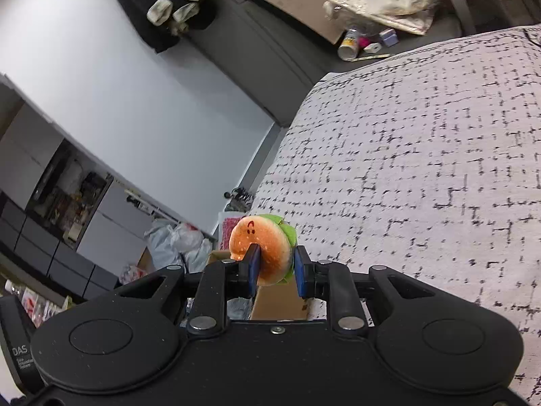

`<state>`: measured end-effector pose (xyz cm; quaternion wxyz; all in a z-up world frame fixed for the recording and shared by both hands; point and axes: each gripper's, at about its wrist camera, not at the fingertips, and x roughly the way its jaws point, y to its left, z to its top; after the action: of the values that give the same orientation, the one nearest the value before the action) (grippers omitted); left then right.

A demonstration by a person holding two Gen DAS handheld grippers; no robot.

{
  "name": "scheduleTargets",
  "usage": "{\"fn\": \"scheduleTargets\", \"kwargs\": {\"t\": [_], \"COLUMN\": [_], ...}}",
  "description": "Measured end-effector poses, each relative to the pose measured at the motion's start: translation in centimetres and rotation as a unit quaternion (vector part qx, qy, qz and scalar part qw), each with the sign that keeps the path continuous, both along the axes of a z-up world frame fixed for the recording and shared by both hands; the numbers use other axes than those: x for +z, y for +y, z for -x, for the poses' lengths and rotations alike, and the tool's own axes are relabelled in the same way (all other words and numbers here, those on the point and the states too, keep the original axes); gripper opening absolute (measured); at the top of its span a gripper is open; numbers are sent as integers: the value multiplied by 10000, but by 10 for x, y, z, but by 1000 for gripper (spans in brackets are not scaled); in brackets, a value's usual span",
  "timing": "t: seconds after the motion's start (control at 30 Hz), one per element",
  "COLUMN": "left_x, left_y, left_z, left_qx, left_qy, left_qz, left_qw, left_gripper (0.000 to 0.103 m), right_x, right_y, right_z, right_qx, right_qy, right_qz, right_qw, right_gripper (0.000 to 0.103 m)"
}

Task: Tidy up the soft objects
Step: 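Carry the whale plush in the left gripper while the right carries the burger to the box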

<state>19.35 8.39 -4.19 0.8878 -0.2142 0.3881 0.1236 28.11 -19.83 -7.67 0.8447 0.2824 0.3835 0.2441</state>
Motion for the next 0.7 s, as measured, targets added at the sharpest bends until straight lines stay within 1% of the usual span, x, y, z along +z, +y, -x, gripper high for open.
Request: {"fn": "scheduleTargets", "kwargs": {"t": [0.2, 0.4, 0.43, 0.53, 0.7], "left_x": [-14, -30, -31, -37, -40], "left_y": [29, 54, 57, 66, 78], "left_z": [4, 3, 3, -1, -2], "left_qx": [194, 354, 363, 290, 298], "left_qy": [179, 342, 356, 411, 380], "left_qz": [116, 146, 165, 274, 322], "left_qw": [9996, 9987, 9986, 9984, 9983], "left_gripper": [19, 20, 22, 24, 28], "right_x": [1, 0, 1, 1, 0], "right_y": [19, 38, 42, 56, 79], "right_z": [5, 7, 8, 9, 14], "right_qx": [230, 410, 465, 640, 923], "right_qy": [-42, -59, -73, -95, -77], "right_qz": [119, 233, 243, 304, 486], "right_qw": [9997, 9989, 9986, 9974, 9945], "right_gripper": [22, 22, 21, 22, 22]}}
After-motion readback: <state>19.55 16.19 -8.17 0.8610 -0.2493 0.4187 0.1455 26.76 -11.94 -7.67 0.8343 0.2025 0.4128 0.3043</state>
